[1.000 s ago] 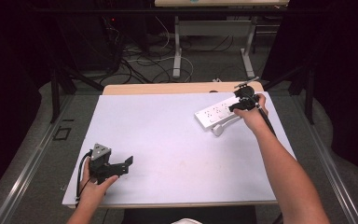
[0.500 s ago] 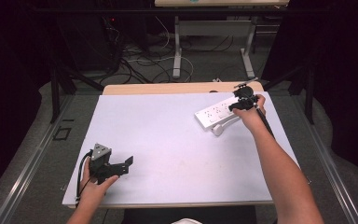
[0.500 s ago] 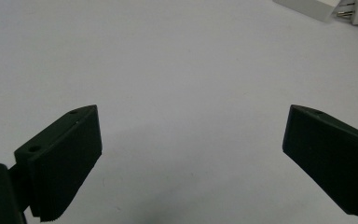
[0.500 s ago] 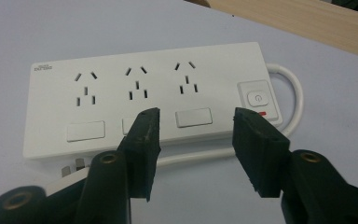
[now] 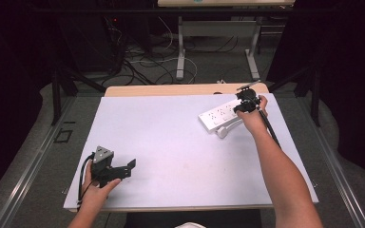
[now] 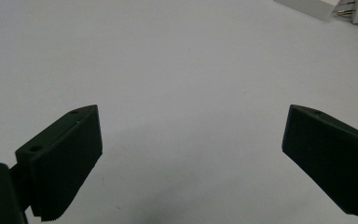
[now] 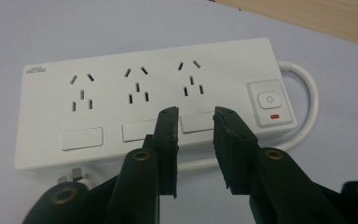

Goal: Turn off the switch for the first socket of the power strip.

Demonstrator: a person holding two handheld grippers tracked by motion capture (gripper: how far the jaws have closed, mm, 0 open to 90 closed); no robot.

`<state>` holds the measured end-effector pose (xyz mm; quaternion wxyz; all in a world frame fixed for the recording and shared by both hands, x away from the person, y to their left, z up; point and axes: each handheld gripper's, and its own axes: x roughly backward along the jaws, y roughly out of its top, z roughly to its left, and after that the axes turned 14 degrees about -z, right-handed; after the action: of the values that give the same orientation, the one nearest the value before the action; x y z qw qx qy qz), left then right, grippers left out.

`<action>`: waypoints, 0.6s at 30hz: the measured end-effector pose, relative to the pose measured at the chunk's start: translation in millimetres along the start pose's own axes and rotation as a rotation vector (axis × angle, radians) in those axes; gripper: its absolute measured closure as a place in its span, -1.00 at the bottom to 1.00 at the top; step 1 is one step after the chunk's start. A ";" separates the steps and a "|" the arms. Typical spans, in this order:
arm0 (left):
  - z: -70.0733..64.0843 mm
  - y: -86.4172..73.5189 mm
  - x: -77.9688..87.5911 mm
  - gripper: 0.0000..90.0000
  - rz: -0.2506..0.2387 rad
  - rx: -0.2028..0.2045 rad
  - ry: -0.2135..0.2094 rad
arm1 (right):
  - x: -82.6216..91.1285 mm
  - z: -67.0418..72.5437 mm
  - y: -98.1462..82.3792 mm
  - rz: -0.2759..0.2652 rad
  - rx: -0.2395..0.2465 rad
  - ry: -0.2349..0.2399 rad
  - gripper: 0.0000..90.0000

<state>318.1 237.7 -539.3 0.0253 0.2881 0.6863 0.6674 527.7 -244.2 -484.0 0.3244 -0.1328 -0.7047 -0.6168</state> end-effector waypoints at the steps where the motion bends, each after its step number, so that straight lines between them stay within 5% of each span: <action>1: 0.2 0.0 -0.1 -0.89 0.001 -0.001 0.000 | -1.0 0.0 -0.5 -0.002 -0.001 -0.003 0.64; 18: 0.1 0.0 0.1 -0.89 0.000 -0.003 0.001 | -8.3 -2.8 -2.9 -0.023 -0.016 0.007 0.93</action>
<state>318.1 237.8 -539.3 0.0254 0.2876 0.6854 0.6685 533.0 -245.7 -491.4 0.3187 -0.1252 -0.7002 -0.6265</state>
